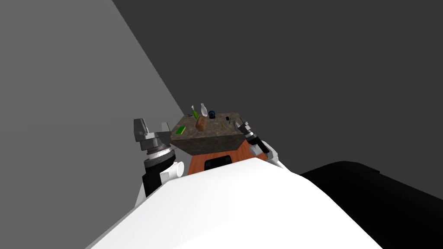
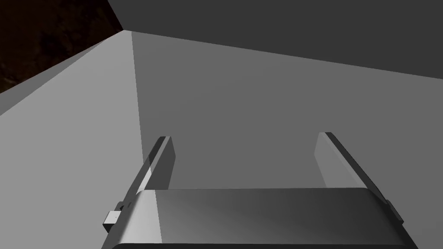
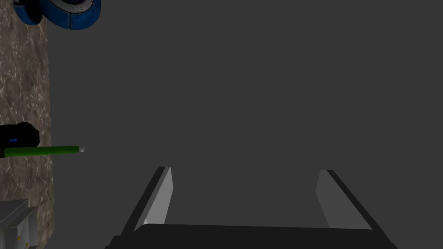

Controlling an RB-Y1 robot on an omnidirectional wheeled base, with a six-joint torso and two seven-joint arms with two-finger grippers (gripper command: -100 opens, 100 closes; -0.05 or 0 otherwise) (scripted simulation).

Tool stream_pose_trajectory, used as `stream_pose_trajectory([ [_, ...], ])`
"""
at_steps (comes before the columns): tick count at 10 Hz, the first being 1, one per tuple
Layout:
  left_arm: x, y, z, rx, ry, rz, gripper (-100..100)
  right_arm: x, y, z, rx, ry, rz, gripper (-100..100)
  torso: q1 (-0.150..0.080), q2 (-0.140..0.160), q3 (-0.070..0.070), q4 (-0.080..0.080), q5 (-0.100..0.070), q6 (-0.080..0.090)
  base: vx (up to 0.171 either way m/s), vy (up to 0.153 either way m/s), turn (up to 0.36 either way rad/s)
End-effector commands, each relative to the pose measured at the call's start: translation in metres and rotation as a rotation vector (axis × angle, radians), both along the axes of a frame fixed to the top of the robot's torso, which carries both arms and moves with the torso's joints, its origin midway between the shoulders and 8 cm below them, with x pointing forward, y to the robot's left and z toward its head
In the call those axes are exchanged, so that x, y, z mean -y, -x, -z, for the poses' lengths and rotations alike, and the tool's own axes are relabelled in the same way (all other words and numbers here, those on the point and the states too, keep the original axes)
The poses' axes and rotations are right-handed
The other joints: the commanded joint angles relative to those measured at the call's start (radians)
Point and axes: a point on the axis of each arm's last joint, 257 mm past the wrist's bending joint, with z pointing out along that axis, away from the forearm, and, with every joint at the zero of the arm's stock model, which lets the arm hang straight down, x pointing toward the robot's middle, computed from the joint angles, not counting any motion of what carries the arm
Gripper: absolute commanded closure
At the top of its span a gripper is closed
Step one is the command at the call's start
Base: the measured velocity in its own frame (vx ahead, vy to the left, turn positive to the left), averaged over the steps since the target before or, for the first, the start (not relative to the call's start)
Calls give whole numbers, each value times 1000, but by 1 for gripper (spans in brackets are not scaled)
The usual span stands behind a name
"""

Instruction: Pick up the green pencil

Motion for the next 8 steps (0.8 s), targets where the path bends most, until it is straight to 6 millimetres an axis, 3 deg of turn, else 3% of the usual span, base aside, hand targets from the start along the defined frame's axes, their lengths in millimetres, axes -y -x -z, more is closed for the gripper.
stream_pose_trajectory([
  [1,0,0,0,0,0,0,0,2,-1,11,-28,31,-8,-100,0,0,0,0,0,0,-2,57,48],
  [3,0,0,0,0,0,0,0,13,-8,43,-123,98,-8,-100,-1,0,0,0,0,0,-5,74,136],
  [6,0,0,0,0,0,0,0,22,-9,61,-177,170,-16,-100,-1,0,0,0,0,0,3,70,78],
  [8,0,0,0,0,0,0,0,43,-12,96,-278,252,2,-100,-2,0,0,0,0,0,16,84,174],
])
